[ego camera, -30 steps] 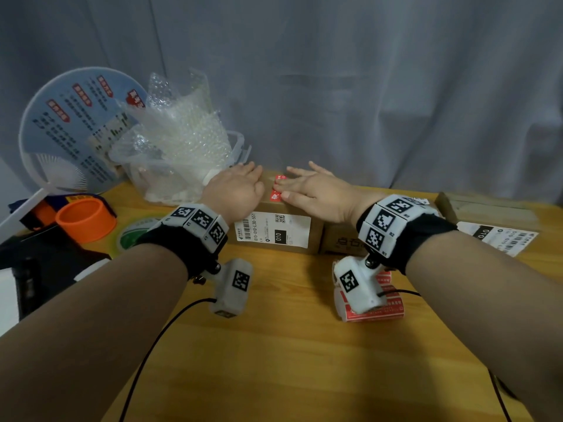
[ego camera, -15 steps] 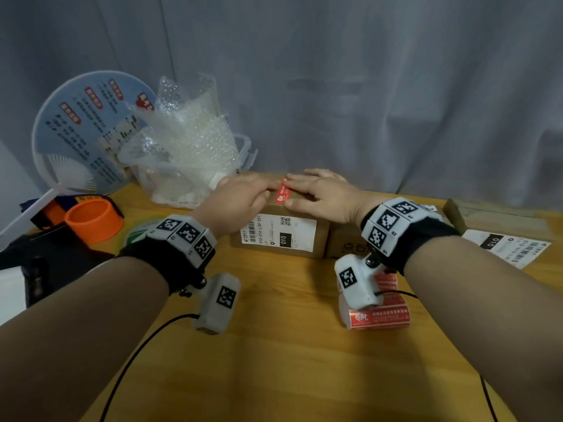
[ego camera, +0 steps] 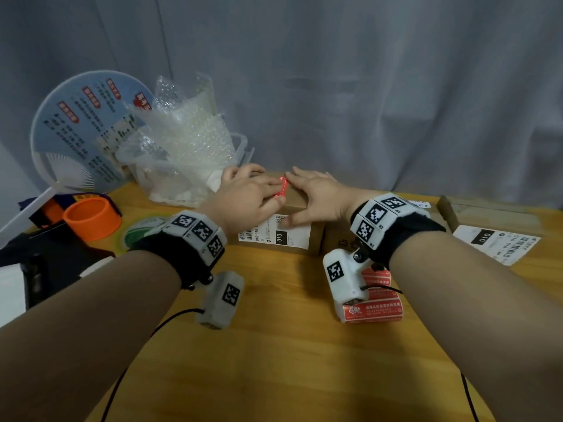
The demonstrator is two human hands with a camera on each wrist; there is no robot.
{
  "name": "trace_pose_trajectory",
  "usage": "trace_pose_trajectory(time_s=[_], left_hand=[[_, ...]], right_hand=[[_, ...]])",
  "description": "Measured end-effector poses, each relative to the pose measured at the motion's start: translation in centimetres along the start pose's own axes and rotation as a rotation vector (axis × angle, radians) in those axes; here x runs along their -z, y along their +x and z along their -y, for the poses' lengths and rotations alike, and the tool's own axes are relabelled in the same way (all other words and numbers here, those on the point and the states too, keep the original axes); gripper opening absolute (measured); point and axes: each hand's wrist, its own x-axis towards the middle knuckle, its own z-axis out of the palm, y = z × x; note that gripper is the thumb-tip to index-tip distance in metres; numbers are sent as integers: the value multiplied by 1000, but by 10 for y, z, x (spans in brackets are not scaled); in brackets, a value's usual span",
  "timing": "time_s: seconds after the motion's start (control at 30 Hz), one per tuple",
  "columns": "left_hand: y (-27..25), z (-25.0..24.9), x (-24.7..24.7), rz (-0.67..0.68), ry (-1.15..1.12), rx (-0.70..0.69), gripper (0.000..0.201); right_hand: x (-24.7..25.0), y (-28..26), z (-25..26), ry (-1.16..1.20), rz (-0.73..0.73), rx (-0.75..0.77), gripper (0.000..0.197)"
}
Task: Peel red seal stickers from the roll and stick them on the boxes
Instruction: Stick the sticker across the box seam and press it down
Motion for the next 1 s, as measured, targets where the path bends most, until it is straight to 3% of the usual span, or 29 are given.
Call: trace_pose_trajectory(time_s=[0.1,0.23,0.43,0.53,0.67,0.8,1.0], left_hand=[[11,-3,-2,96,45,83,50],[20,-1,1,221,86,89,58],[5,6,9,24,-33,-45,44],[-2,7,12,-51,-99,-32,45],[11,1,6,66,27,16,42],[27,-4,-4,188,77,94,53],[25,-6,-3,261,69,116,58]], right_hand=[[-2,-4,-4,78,-14,-10,108],[-3,-5,-2,126,-39,-29,103],[-6,-7,0,72,-56,-30,104],[-6,-9,0,71,-72,-24,104],[-6,-7,-1,36,-82,-20,102],[-8,-4,-3,41,-86,-26,102],[-4,-3,-1,-41,-66,-44,102]])
